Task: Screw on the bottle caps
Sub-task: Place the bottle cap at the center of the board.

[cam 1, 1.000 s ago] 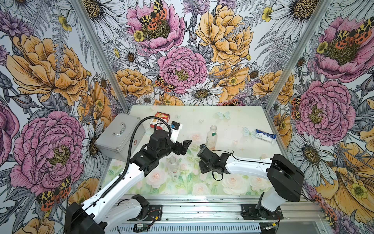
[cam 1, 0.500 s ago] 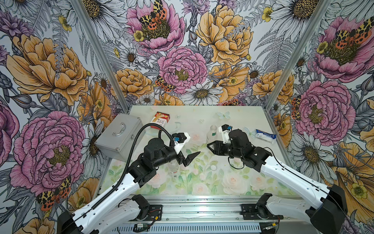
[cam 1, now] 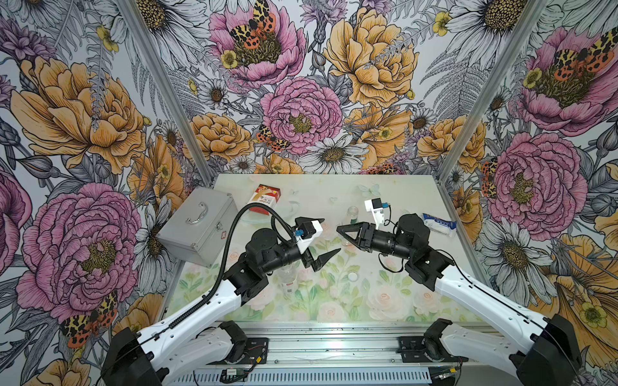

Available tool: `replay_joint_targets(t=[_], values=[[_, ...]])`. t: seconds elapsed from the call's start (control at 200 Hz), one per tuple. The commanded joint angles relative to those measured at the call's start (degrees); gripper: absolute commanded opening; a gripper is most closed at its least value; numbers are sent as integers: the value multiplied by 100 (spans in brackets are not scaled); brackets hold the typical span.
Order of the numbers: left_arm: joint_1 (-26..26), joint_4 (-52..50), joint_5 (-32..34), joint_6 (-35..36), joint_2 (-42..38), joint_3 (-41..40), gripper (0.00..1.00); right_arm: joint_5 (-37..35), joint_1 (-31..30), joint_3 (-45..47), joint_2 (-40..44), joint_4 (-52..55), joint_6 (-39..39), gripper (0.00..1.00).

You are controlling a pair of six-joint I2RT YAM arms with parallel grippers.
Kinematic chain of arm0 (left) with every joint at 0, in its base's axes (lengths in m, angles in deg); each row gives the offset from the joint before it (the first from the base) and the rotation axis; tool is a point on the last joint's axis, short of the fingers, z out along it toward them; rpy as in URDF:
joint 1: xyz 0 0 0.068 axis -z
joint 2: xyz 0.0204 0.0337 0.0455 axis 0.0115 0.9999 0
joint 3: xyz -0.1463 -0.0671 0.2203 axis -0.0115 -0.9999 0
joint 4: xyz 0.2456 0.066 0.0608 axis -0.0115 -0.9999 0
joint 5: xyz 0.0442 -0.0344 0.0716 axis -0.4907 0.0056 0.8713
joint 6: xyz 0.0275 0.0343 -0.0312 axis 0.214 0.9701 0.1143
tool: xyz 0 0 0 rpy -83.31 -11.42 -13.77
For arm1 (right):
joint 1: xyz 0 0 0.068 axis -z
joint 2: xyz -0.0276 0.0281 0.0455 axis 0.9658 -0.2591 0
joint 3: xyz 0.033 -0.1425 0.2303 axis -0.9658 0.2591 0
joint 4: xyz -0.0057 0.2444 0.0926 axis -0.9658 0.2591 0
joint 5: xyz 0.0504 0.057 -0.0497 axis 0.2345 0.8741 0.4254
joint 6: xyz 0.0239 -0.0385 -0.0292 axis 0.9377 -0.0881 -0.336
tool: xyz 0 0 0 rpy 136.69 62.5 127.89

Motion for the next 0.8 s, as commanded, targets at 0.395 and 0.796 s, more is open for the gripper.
replay_joint_targets(t=[0.395,0.796], values=[[-139,888,-989,97,390,132,68,618,5,127,-4,-954,458,41],[-198,973,-1151,37,428,200,59,689,-35,268,-40,-1252,603,41]])
